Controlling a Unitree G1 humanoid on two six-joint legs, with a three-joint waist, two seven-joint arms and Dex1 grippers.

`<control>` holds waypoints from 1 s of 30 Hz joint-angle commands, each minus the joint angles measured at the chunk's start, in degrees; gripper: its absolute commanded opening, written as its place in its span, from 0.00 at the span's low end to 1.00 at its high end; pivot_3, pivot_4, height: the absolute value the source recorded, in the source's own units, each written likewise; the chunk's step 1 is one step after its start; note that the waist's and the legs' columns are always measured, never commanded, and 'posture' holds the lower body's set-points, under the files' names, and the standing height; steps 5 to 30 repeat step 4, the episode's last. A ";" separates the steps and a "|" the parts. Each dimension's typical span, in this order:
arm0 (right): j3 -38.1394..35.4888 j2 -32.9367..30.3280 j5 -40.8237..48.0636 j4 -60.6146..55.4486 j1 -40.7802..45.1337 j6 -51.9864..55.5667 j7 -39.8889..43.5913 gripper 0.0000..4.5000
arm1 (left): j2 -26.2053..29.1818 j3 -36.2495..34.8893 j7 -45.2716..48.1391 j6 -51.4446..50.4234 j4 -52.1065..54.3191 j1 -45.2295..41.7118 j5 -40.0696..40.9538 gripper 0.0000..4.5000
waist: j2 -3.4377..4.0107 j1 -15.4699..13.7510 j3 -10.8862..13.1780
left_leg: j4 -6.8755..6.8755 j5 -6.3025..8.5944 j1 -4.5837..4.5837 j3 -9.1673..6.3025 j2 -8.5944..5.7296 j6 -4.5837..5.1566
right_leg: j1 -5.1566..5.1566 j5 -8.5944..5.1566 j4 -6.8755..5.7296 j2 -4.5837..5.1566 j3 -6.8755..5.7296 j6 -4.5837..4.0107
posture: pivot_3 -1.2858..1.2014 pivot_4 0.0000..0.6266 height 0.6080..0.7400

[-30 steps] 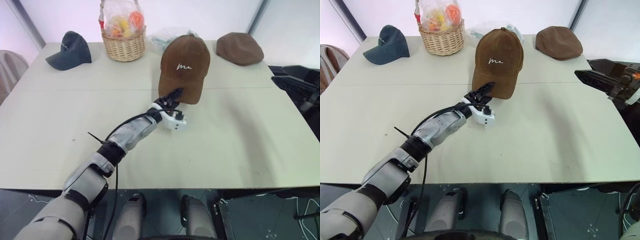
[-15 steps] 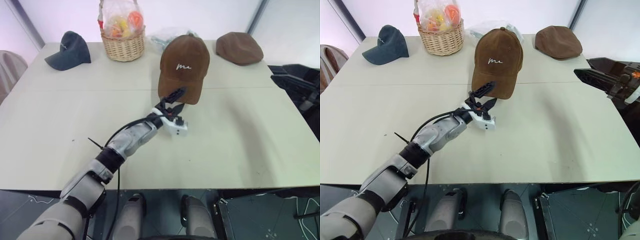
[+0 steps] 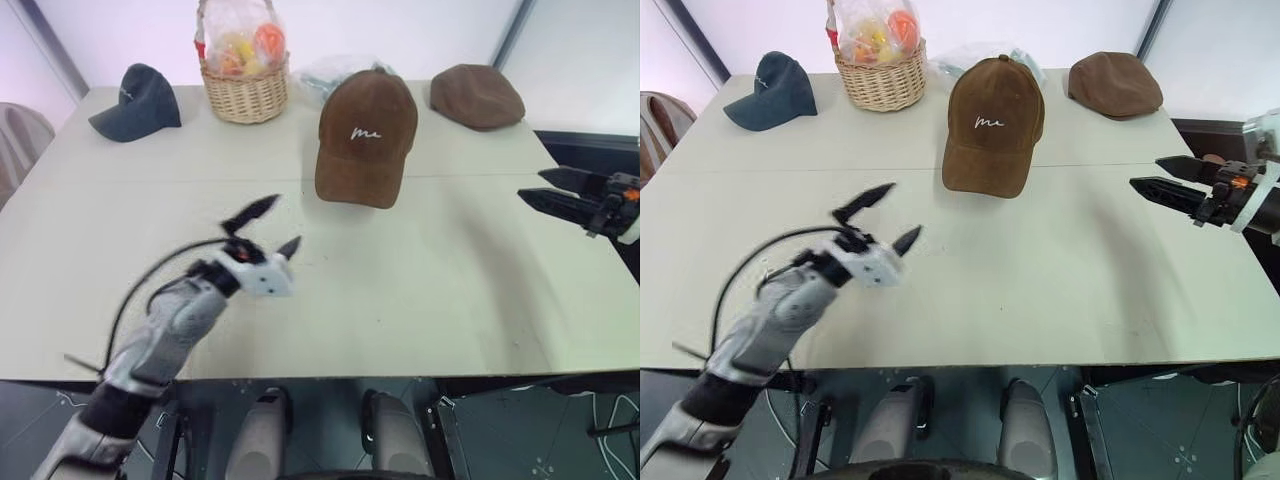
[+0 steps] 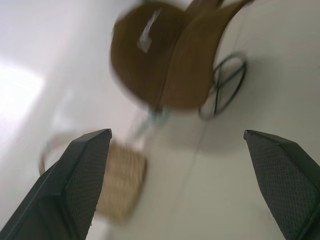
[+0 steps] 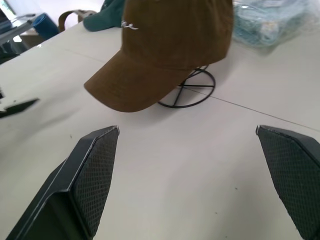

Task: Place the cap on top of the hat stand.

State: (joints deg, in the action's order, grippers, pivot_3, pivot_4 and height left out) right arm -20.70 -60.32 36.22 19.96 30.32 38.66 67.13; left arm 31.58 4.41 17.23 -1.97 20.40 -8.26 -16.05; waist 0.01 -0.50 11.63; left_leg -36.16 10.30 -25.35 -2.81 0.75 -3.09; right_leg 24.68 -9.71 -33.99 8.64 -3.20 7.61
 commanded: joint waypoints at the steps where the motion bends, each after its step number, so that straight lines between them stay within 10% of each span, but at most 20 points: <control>1: 0.00 0.46 -0.55 1.25 1.69 -1.80 1.07 1.00 | -4.96 -11.24 1.06 -19.02 6.37 -0.36 11.75 0.99 | 0.00 -0.04 0.00 | -0.02 0.00 0.00 0.00 0.01 0.00 | -0.05 0.00 0.02 -0.01 -0.01 0.00 | 0.52 0.24 1.00; 4: 1.11 1.69 -1.27 2.60 2.40 -2.25 1.20 1.00 | -9.30 -20.42 -1.63 -29.25 7.93 -2.56 18.39 0.99 | -0.01 0.02 -0.01 | -0.07 0.00 0.00 -0.01 0.03 0.01 | -0.16 -0.01 0.11 -0.01 -0.02 0.01 | 0.52 0.24 1.00; 30: 1.11 1.69 -1.27 2.60 2.40 -2.25 1.20 1.00 | -9.30 -20.42 -1.63 -29.25 7.93 -2.56 18.39 0.99 | -0.01 0.02 -0.01 | -0.07 0.00 0.00 -0.01 0.03 0.01 | -0.16 -0.01 0.11 -0.01 -0.02 0.01 | 0.52 0.24 1.00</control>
